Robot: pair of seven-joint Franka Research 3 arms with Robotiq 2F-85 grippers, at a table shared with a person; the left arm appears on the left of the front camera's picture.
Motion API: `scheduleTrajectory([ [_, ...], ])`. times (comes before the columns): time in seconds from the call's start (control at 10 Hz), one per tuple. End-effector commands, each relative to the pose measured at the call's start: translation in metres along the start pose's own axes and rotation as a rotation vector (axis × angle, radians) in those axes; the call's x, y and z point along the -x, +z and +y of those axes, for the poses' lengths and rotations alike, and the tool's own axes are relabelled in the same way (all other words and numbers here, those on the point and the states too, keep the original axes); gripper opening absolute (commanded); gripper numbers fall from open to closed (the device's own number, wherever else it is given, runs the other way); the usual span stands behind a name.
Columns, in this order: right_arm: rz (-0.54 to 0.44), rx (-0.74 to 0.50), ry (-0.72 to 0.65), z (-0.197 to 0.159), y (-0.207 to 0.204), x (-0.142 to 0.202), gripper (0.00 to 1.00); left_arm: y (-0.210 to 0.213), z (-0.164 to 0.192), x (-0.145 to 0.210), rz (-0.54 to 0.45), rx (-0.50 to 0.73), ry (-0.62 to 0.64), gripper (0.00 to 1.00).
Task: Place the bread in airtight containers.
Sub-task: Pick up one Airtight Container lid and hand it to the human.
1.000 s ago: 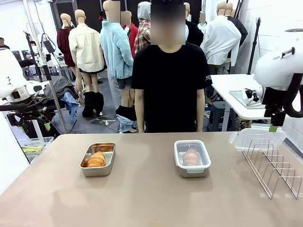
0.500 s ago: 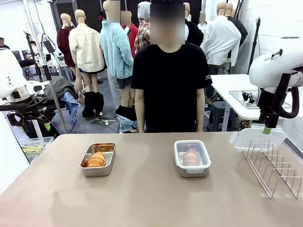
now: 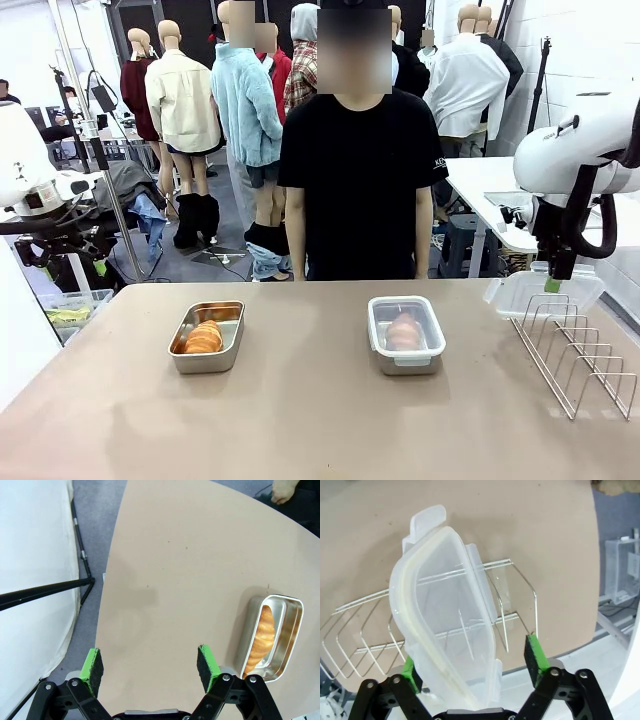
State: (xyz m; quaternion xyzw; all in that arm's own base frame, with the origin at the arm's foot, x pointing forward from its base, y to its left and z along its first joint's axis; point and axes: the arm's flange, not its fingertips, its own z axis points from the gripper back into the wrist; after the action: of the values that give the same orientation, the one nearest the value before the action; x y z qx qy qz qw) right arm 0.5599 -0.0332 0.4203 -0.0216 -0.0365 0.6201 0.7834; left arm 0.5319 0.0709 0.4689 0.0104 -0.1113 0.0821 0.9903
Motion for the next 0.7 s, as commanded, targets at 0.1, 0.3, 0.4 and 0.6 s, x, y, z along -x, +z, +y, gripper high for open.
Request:
scheduleTrajectory([
  [0.1,-0.022,-0.02,0.007,-0.0088,0.0046,0.0027,0.41,0.0017,0.0014,0.0007,0.003,-0.001,0.008,0.97],
  [0.3,-0.021,-0.022,0.006,-0.0096,0.0047,0.0026,0.02,0.0017,0.0014,0.0007,0.003,-0.001,0.008,0.97],
  [0.4,-0.018,-0.022,0.005,-0.0106,0.0051,0.002,0.0,0.0017,0.0014,0.0007,0.003,-0.001,0.008,0.97],
  [0.6,-0.017,-0.027,0.013,-0.0135,0.007,0.0002,0.0,0.0017,0.0014,0.0007,0.003,-0.001,0.008,0.97],
])
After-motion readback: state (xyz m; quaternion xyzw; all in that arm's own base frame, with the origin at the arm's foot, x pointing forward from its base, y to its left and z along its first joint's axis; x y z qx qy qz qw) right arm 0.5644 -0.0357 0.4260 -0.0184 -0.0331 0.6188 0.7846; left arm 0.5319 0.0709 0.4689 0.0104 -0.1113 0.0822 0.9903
